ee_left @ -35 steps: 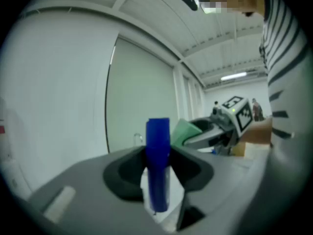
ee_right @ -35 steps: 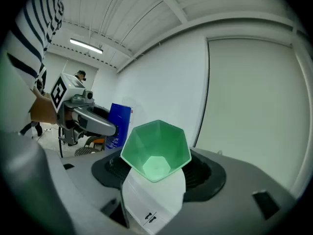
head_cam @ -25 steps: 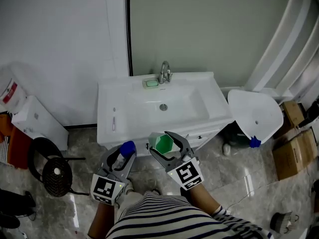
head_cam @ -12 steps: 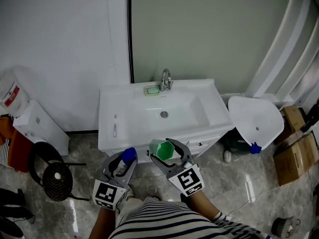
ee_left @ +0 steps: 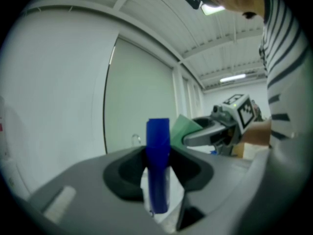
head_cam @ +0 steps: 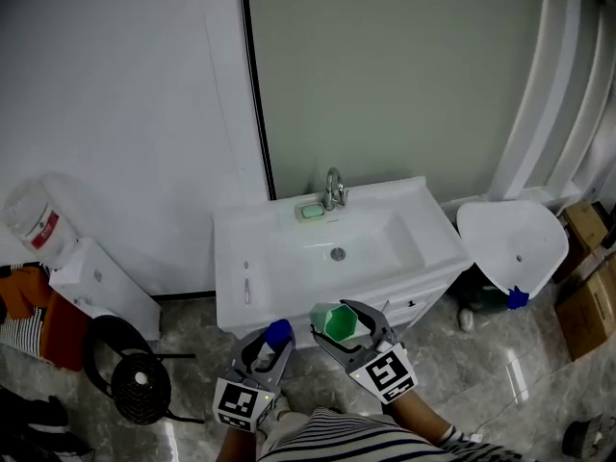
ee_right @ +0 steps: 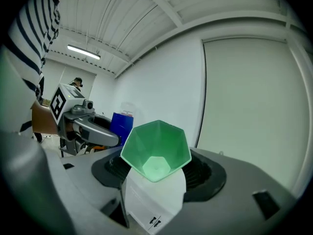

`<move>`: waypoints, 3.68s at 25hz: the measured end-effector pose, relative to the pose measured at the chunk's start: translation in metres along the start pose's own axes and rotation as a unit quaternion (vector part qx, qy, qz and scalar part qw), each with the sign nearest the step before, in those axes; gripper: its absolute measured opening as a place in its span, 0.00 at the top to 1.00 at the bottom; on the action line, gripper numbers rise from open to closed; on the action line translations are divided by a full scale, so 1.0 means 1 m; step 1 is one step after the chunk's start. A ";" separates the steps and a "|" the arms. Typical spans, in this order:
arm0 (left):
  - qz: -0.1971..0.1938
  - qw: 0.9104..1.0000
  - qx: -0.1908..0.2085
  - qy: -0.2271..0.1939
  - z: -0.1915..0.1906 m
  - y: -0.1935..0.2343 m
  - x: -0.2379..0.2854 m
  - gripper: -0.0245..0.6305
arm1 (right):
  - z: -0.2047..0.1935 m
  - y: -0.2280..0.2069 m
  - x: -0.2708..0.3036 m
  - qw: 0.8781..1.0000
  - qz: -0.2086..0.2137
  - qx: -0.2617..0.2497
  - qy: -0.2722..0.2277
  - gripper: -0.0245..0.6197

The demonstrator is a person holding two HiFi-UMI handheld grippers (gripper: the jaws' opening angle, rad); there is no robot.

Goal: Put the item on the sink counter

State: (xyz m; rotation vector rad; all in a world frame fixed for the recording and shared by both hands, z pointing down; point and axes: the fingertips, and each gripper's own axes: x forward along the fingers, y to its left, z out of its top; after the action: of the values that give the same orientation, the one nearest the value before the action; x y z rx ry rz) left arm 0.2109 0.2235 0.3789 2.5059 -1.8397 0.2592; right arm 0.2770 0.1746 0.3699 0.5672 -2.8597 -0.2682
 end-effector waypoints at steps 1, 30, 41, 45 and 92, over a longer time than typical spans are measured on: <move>-0.002 1.000 -0.002 -0.001 -0.001 -0.001 0.001 0.72 | -0.001 0.000 0.000 1.000 0.000 0.000 0.002 0.47; -0.054 0.998 0.018 0.014 -0.003 0.105 0.020 0.72 | 0.022 -0.012 0.112 0.999 -0.040 0.026 0.005 0.47; -0.069 0.997 0.030 -0.017 0.004 0.177 0.011 0.72 | 0.054 -0.002 0.169 0.997 -0.079 0.001 0.009 0.47; -0.075 0.997 0.015 -0.018 -0.006 0.186 0.005 0.72 | 0.047 -0.002 0.175 0.995 -0.092 0.005 0.029 0.47; -0.046 0.999 0.010 -0.015 0.028 0.294 0.244 0.72 | -0.016 -0.238 0.313 0.995 -0.064 0.036 0.072 0.47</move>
State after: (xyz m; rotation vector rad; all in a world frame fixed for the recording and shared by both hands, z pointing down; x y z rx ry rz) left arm 0.0058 -0.1003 0.3632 2.6134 -1.7351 0.2412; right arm 0.0829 -0.1673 0.3870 0.7543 -2.7070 -0.1372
